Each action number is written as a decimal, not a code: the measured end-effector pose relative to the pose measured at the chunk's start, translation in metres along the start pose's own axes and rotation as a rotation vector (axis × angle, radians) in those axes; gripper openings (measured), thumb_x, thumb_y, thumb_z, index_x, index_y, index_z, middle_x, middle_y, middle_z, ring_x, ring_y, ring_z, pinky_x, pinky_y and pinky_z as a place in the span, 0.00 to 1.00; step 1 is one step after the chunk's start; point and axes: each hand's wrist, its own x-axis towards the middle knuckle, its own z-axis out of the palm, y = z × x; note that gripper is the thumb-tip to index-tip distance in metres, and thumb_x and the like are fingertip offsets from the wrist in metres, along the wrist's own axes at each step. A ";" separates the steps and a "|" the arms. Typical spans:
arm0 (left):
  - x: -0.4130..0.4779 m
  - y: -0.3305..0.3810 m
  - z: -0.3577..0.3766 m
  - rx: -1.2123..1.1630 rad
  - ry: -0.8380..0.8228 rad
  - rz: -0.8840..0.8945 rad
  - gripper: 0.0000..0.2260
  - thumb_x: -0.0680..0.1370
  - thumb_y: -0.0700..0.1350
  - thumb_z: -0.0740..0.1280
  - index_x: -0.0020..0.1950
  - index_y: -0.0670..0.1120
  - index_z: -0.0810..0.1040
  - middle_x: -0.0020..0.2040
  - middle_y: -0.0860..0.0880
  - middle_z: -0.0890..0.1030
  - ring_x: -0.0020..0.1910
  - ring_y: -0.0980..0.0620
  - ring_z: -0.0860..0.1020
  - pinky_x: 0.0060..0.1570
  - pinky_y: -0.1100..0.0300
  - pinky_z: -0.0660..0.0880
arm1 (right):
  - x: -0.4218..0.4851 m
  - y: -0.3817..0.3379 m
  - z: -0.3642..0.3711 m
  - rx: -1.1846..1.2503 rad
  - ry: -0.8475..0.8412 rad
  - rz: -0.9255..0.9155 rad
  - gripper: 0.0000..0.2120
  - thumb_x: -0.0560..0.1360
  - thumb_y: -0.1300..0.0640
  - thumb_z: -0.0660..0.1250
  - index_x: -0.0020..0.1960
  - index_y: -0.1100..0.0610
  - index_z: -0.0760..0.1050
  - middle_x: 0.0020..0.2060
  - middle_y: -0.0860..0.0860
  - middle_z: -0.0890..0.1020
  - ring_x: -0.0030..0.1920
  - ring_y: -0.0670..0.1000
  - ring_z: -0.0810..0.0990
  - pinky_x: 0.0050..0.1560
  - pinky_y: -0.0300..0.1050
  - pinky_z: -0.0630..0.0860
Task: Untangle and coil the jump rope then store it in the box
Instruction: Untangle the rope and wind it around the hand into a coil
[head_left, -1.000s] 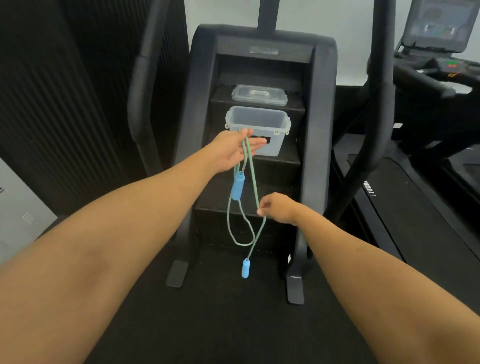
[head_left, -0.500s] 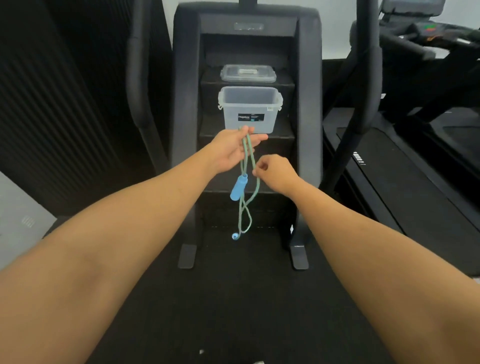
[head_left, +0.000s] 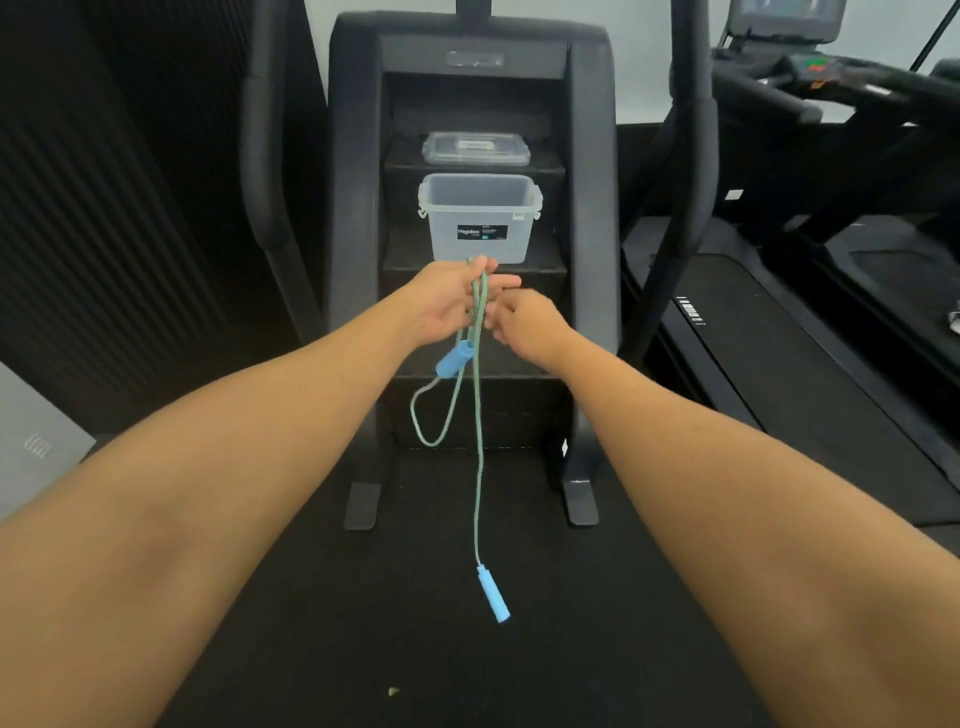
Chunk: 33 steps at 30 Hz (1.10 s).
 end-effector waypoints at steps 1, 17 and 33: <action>-0.002 0.003 0.001 -0.005 -0.012 0.002 0.10 0.88 0.47 0.57 0.57 0.45 0.76 0.59 0.43 0.86 0.63 0.46 0.81 0.65 0.43 0.71 | -0.004 0.010 0.005 -0.131 -0.016 0.018 0.11 0.83 0.61 0.58 0.50 0.59 0.80 0.44 0.54 0.80 0.46 0.54 0.78 0.45 0.44 0.73; -0.017 0.009 0.014 -0.024 0.019 0.028 0.11 0.87 0.46 0.60 0.62 0.41 0.78 0.56 0.43 0.87 0.60 0.46 0.83 0.62 0.45 0.77 | -0.017 0.025 0.012 -0.039 0.208 -0.104 0.08 0.81 0.54 0.65 0.48 0.58 0.76 0.39 0.51 0.79 0.39 0.51 0.78 0.41 0.49 0.78; -0.024 0.018 0.005 0.008 0.057 0.065 0.12 0.87 0.44 0.58 0.59 0.37 0.77 0.48 0.39 0.85 0.40 0.49 0.84 0.45 0.54 0.81 | -0.016 -0.020 0.005 0.188 0.145 -0.129 0.17 0.85 0.52 0.57 0.41 0.57 0.74 0.32 0.49 0.74 0.32 0.48 0.72 0.36 0.46 0.72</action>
